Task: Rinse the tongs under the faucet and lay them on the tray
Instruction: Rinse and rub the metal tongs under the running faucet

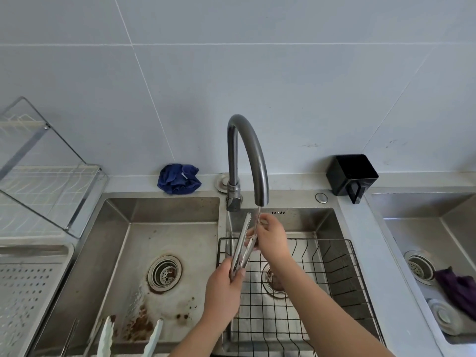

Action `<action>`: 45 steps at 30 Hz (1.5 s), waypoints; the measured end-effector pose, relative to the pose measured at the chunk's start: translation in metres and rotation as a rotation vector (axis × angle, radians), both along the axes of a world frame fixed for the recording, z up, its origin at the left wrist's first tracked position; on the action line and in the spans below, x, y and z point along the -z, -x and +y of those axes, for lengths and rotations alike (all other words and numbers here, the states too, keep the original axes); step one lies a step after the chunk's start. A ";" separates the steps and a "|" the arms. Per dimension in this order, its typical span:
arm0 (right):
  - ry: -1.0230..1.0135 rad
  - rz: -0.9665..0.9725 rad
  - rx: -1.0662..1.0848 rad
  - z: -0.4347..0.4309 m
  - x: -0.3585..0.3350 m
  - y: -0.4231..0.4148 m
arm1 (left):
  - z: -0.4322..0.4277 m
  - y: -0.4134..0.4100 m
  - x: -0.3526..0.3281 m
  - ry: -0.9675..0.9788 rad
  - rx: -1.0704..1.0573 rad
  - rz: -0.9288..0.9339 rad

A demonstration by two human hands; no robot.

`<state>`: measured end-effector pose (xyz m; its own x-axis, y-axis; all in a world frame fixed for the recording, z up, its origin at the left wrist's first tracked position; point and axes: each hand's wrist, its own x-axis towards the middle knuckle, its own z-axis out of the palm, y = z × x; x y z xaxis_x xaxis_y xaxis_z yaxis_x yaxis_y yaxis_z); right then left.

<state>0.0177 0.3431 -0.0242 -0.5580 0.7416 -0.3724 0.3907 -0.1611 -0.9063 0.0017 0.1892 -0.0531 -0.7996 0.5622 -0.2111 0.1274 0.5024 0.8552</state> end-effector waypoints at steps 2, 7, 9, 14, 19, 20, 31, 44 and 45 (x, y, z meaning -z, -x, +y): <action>-0.008 0.034 -0.021 0.002 -0.004 -0.002 | 0.001 0.003 0.001 -0.036 -0.043 -0.117; -0.002 0.066 0.110 0.004 -0.011 0.000 | 0.007 0.005 -0.002 -0.027 -0.059 -0.019; 0.128 0.153 0.083 0.000 -0.012 -0.001 | 0.007 0.007 -0.004 -0.029 -0.072 -0.008; 0.265 0.271 -0.032 -0.006 -0.013 -0.008 | 0.005 0.010 -0.004 -0.209 -0.162 -0.337; 0.113 0.165 -0.128 -0.006 -0.018 -0.008 | 0.004 0.008 0.000 -0.266 -0.157 -0.465; 0.068 0.158 -0.172 -0.007 -0.018 -0.010 | 0.003 0.008 0.001 -0.276 -0.160 -0.483; -0.037 0.235 -0.134 -0.018 -0.018 -0.020 | 0.011 0.006 -0.011 -0.342 -0.033 -0.425; 0.157 0.244 -0.277 -0.010 -0.029 -0.026 | 0.033 0.024 -0.024 -0.372 -0.083 -0.693; 0.181 0.228 -0.303 -0.010 -0.030 -0.029 | 0.040 0.025 -0.026 -0.337 -0.048 -0.714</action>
